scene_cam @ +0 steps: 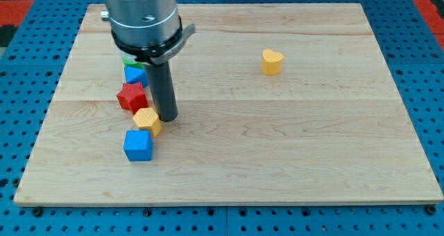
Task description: Push the yellow heart into the red circle
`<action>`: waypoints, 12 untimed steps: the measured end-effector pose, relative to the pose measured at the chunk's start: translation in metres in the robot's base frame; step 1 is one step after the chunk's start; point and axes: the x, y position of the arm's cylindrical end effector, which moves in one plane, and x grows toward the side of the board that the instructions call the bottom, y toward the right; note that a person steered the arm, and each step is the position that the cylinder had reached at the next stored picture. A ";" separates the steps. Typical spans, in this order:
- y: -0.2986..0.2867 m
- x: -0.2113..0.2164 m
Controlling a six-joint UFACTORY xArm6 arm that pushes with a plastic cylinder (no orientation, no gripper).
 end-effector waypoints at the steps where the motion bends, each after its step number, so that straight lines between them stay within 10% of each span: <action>1: -0.014 -0.008; 3: 0.178 -0.027; 6: 0.254 -0.109; 8: 0.153 -0.183; 10: 0.266 -0.144; 12: 0.145 -0.154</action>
